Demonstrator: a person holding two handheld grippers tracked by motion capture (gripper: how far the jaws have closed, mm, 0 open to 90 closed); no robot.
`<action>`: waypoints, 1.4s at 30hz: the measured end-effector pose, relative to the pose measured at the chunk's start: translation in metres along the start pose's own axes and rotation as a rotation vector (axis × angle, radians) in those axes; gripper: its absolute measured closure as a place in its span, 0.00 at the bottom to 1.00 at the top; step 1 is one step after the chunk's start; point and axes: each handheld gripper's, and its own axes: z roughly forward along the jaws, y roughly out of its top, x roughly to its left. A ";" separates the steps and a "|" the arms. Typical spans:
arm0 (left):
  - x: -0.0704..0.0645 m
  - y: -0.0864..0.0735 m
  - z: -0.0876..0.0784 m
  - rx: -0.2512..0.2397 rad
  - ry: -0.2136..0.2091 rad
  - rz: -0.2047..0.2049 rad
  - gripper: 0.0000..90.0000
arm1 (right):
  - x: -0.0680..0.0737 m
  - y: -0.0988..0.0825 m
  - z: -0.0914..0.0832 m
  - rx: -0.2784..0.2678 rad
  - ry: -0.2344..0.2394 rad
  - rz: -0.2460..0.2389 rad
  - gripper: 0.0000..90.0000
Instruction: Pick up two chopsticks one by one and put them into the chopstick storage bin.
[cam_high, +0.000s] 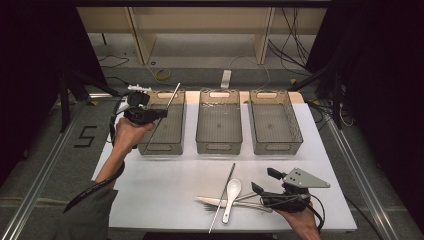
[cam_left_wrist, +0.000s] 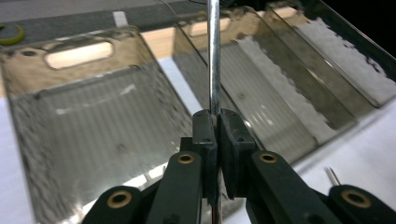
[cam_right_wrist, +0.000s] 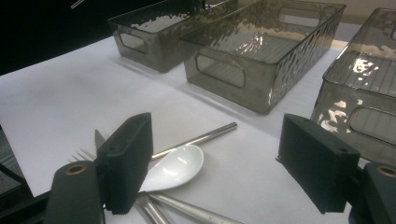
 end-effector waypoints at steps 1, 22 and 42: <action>0.003 0.002 0.001 -0.006 0.008 -0.003 0.94 | 0.000 0.000 0.000 -0.003 0.001 0.002 0.30; 0.053 0.010 0.032 -0.041 0.124 -0.075 0.94 | 0.000 0.000 -0.001 -0.018 0.012 0.004 0.30; 0.067 -0.008 0.048 -0.091 0.137 -0.098 0.94 | 0.000 -0.001 0.001 -0.014 0.025 0.008 0.30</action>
